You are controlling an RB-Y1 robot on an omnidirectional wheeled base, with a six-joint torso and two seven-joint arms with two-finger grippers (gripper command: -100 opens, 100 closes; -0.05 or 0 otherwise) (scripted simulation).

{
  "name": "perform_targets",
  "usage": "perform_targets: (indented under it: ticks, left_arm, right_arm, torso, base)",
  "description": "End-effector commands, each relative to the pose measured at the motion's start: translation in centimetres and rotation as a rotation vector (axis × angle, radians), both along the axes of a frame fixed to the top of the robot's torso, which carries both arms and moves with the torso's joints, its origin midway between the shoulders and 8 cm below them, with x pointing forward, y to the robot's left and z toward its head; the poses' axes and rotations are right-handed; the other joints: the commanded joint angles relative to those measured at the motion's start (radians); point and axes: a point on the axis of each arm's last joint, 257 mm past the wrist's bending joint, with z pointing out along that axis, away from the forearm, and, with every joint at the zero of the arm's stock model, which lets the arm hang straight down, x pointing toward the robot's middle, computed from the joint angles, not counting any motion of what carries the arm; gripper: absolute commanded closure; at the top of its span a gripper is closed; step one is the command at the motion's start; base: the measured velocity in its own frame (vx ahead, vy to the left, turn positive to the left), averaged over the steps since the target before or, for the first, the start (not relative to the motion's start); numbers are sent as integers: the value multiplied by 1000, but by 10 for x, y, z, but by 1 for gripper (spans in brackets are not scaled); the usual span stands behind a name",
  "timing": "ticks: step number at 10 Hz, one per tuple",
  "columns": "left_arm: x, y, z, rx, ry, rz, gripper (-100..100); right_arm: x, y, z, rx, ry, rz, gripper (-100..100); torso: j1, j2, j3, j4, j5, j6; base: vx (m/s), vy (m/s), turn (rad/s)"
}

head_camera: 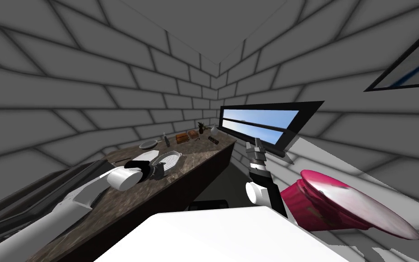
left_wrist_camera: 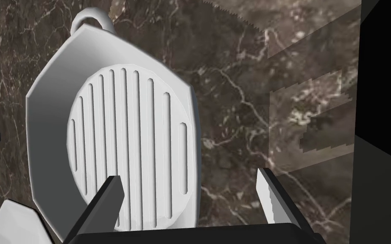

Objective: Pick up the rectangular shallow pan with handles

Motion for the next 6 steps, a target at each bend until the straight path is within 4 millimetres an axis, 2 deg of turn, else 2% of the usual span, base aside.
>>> perform_targets:
  ticks: [1,2,3,5,6]
  left_arm:
    - [0,0,0,0,0,0,-100]
    - [-1,0,0,0,5,3,0]
    - [12,-2,1,-11,-5,-23,-100]
    - [11,14,-7,2,13,2,-100]
    - [26,9,-2,-10,-4,-30,-100]
  right_arm:
    - [0,0,0,0,0,0,0]
    - [0,0,0,0,0,0,0]
    - [0,0,0,0,0,0,0]
    - [0,0,0,0,0,0,0]
    - [0,0,0,0,0,0,0]
  torso:
    - [0,0,0,0,0,0]
    - [1,1,1,0,0,0]
    - [2,2,1,0,0,0]
    - [-1,4,2,1,0,0]
    - [1,4,3,1,0,0]
  base:
    - [14,-16,9]
    - [0,0,0]
    - [-20,-42,-28]
    - [-38,-38,-3]
    - [-47,-53,-20]
